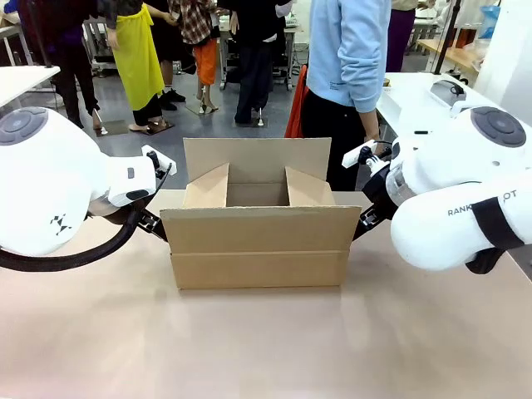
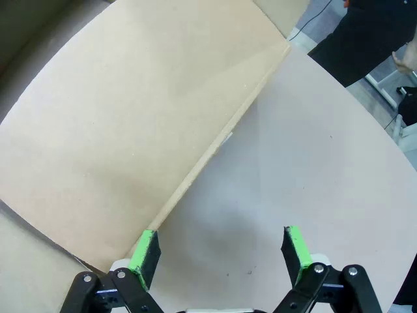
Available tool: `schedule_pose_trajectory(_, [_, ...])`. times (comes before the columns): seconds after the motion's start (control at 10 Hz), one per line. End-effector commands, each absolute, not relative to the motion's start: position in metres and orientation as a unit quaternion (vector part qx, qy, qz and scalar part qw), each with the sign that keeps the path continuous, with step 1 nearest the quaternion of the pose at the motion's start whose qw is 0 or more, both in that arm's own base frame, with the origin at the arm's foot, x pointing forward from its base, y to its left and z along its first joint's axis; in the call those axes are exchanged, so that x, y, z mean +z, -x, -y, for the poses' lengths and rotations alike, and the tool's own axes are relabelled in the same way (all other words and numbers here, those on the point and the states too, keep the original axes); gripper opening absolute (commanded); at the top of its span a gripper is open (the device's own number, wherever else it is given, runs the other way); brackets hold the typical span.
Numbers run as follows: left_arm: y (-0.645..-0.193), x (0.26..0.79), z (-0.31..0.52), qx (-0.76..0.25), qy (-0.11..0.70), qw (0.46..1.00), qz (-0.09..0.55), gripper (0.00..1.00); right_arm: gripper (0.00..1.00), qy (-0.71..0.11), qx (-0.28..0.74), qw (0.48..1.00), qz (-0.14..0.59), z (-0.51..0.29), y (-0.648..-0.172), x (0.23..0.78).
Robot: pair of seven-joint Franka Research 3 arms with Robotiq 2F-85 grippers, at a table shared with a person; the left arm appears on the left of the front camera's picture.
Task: Pack the gift set into the box.
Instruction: Place both hands on the side flaps of the Package Box and spread them outward.
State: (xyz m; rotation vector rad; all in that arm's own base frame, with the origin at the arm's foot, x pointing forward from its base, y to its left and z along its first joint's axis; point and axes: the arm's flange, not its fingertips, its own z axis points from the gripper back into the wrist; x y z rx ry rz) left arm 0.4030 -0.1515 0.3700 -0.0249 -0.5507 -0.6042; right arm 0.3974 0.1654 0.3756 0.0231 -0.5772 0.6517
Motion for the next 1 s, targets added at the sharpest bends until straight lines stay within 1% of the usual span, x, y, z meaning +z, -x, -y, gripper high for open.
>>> schedule_pose_trajectory(0.0, [-0.403, 0.370, 0.152, -0.294, 0.012, 0.917, 0.268, 1.00, 1.00, -0.011, 0.316, 0.907, 0.280, -0.165, -0.397, 0.376])
schedule_pose_trajectory(0.4, [-0.403, 0.370, 0.152, -0.294, 0.012, 0.918, 0.268, 1.00, 1.00, -0.011, 0.316, 0.907, 0.280, -0.165, -0.397, 0.376])
schedule_pose_trajectory(0.5, [-0.395, 0.380, 0.144, -0.303, 0.014, 0.917, 0.261, 1.00, 1.00, -0.010, 0.295, 0.911, 0.289, -0.162, -0.395, 0.381])
schedule_pose_trajectory(0.6, [-0.385, 0.393, 0.130, -0.301, 0.018, 0.921, 0.247, 1.00, 1.00, -0.013, 0.281, 0.918, 0.278, -0.155, -0.389, 0.388])
schedule_pose_trajectory(0.7, [-0.371, 0.409, 0.115, -0.296, 0.034, 0.923, 0.242, 1.00, 1.00, -0.021, 0.252, 0.936, 0.246, -0.145, -0.382, 0.397])
schedule_pose_trajectory(0.8, [-0.356, 0.426, 0.101, -0.269, 0.049, 0.930, 0.247, 1.00, 1.00, -0.043, 0.207, 0.951, 0.225, -0.133, -0.375, 0.409])
schedule_pose_trajectory(0.9, [-0.342, 0.444, 0.080, -0.205, 0.068, 0.940, 0.263, 1.00, 1.00, -0.103, 0.155, 0.955, 0.230, -0.111, -0.366, 0.425])
